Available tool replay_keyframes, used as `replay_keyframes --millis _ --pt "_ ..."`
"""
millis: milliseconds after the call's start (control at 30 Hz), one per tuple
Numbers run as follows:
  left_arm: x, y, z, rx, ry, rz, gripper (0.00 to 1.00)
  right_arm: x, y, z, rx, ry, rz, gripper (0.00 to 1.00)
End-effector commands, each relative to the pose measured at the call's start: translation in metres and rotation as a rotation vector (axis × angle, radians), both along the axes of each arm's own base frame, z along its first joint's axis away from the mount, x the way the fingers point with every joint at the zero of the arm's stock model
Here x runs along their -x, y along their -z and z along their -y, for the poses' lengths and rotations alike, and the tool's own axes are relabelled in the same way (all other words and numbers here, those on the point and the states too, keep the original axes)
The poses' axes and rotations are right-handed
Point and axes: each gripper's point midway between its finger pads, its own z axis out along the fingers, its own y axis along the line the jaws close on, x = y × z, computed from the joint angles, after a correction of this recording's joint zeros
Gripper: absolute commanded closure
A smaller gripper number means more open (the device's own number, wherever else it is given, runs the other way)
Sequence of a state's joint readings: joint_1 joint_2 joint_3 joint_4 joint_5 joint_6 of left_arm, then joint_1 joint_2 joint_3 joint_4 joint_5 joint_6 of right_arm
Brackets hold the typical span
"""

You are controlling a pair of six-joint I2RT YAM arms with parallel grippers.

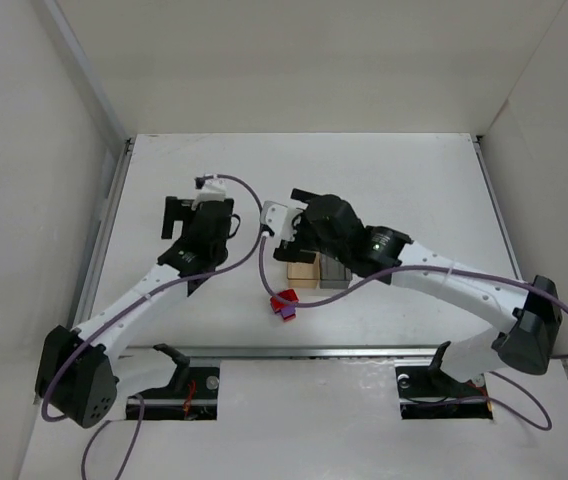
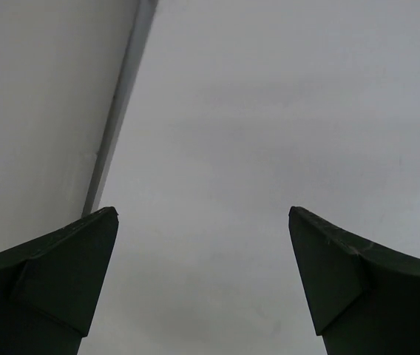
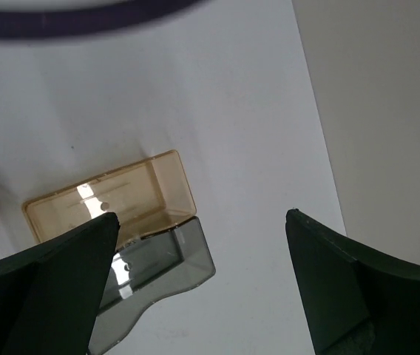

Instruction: Sort the legos into containers by color

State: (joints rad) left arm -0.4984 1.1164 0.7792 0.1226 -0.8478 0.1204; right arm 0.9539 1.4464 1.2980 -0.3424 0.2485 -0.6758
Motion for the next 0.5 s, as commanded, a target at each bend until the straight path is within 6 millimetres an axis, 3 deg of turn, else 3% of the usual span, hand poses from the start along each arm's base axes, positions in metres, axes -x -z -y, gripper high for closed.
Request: replay_keyframes --millis 0,33,100,200,267,333,367,400,467 --pt "0.043 0.011 -0.005 0.04 -0.012 -0.135 0.0 0.001 -0.124 0.018 -0.318 0.058 0.261 0.0" --pt "0.046 0.014 0.001 0.02 0.034 -0.178 0.0 0.008 -0.133 0.01 -0.362 -0.022 0.263 0.0" --pt "0.051 -0.001 0.017 0.004 0.161 -0.17 0.0 0.018 -0.138 0.001 -0.356 -0.113 0.278 0.0" --pt "0.066 -0.025 0.05 -0.079 0.458 -0.13 0.0 0.017 -0.106 -0.014 -0.28 -0.154 0.185 0.0" --pt "0.086 -0.068 0.051 -0.05 0.549 0.054 0.0 0.025 -0.082 -0.019 -0.223 -0.188 0.08 0.0" --pt "0.107 -0.093 0.04 -0.034 0.589 0.176 0.0 0.039 -0.062 -0.023 -0.197 -0.258 0.016 0.0" --pt "0.114 -0.1 0.039 0.015 0.592 0.214 0.0 0.056 -0.047 -0.027 -0.17 -0.354 -0.028 0.03" --pt "0.12 -0.099 0.036 0.052 0.591 0.219 0.0 0.063 -0.021 -0.026 -0.119 -0.393 -0.067 0.11" --pt "0.135 -0.099 0.042 0.158 0.649 0.231 0.0 0.077 0.006 -0.028 -0.041 -0.451 -0.119 0.2"
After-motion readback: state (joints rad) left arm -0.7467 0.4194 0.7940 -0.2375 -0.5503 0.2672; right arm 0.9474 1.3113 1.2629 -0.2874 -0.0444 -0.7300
